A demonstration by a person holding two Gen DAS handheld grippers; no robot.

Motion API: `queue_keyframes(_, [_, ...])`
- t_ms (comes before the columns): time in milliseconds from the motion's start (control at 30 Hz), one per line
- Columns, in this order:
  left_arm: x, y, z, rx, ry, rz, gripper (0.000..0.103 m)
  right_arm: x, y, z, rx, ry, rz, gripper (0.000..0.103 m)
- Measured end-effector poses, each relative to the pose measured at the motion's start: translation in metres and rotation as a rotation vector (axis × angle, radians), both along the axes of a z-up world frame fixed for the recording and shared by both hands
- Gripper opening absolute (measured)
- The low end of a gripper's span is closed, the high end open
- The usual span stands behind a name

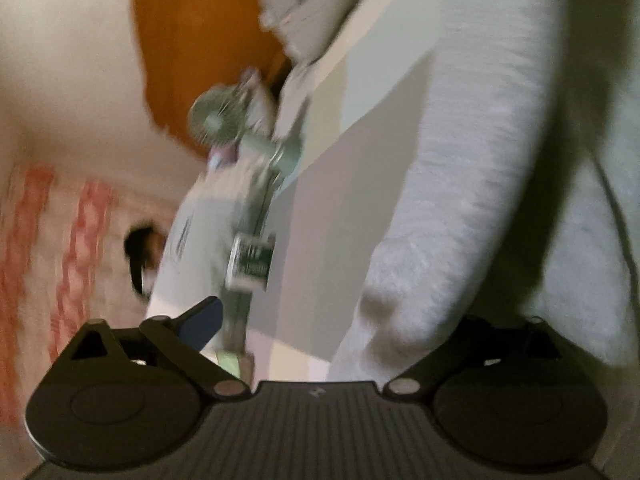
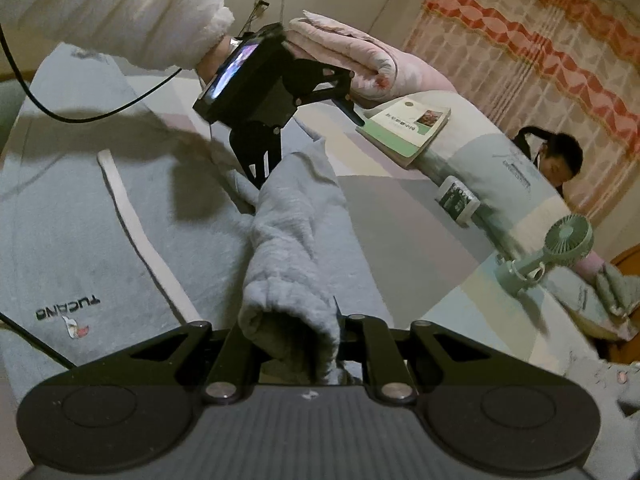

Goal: Fold clothes
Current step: 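Grasp the other pant leg with the left gripper while the right gripper holds the cuff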

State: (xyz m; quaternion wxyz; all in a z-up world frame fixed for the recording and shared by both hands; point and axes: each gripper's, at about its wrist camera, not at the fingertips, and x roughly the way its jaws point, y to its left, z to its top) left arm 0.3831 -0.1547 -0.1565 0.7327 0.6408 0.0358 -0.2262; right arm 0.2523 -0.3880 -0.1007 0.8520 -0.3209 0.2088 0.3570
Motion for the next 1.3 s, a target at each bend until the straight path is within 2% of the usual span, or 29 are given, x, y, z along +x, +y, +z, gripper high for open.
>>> queue_keyframes(100, [-0.003, 0.002, -0.008, 0.1, -0.036, -0.106, 0.088, 0.002, -0.002, -0.001, 0.017, 0.017, -0.008, 0.017])
queue_keyframes(167, [-0.004, 0.004, -0.016, 0.162, -0.034, -0.146, 0.075, 0.004, -0.003, -0.001, 0.028, 0.032, -0.011, 0.017])
queue_keyframes(267, [-0.008, 0.004, -0.029, 0.236, -0.012, -0.196, 0.032, 0.006, -0.003, -0.002, 0.037, 0.043, -0.017, 0.017])
queue_keyframes(300, [-0.009, 0.004, -0.034, 0.243, -0.006, -0.199, 0.026, 0.008, -0.004, -0.002, 0.041, 0.047, -0.019, 0.017])
queue_keyframes(333, [-0.01, 0.004, -0.038, 0.247, 0.002, -0.199, 0.015, 0.008, -0.004, -0.002, 0.044, 0.051, -0.022, 0.017])
queue_keyframes(400, [-0.011, 0.003, -0.043, 0.22, 0.028, -0.171, 0.002, 0.007, -0.004, -0.004, 0.047, 0.057, -0.024, 0.017])
queue_keyframes(500, [-0.011, -0.001, -0.043, 0.186, 0.045, -0.125, 0.002, 0.007, -0.004, -0.006, 0.041, 0.061, -0.03, 0.017])
queue_keyframes(700, [-0.017, -0.011, -0.028, 0.237, 0.074, -0.09, 0.004, 0.012, -0.009, -0.003, 0.043, 0.07, -0.05, 0.017])
queue_keyframes(900, [-0.039, -0.014, 0.007, 0.233, 0.083, -0.049, 0.004, 0.025, -0.025, 0.006, 0.11, 0.162, -0.05, 0.017])
queue_keyframes(1033, [-0.049, -0.015, 0.033, 0.234, 0.088, -0.021, 0.004, 0.032, -0.038, 0.016, 0.183, 0.189, -0.077, 0.017])
queue_keyframes(1300, [-0.084, -0.02, 0.057, 0.226, 0.152, 0.033, 0.004, 0.046, -0.08, 0.036, 0.38, 0.291, -0.091, 0.018])
